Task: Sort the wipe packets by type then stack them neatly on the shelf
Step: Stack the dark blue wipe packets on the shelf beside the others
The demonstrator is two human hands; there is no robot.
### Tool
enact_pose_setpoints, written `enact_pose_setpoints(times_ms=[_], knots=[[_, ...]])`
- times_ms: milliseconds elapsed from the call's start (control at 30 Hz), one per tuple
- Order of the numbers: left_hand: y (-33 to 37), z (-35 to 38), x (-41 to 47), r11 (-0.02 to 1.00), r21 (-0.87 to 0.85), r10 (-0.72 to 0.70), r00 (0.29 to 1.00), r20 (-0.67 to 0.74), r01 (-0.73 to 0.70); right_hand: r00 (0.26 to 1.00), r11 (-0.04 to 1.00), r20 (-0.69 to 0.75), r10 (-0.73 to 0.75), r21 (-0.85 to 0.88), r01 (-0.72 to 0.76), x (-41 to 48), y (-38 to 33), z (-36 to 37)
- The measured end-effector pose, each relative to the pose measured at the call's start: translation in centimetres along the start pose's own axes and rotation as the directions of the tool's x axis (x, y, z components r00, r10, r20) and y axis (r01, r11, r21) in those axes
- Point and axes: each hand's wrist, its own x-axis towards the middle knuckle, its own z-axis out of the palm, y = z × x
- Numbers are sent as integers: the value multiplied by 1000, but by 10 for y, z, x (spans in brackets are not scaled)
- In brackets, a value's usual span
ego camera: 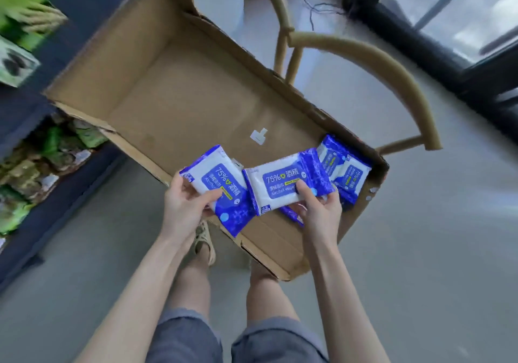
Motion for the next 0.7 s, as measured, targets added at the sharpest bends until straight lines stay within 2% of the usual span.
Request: enact_pose_setpoints(times_ms=[133,367,700], knots=[[39,-64,-14,980,-180,67,992,-110,-86,989,999,136,-50,-1,51,-43,-18,66],[94,-208,-18,929,-258,208,952,-226,-264,928,989,349,-133,-14,147,-127,-14,215],[180,-424,-21,830,-249,389,837,-385,-500,735,974,654,-178,9,228,-251,12,429]])
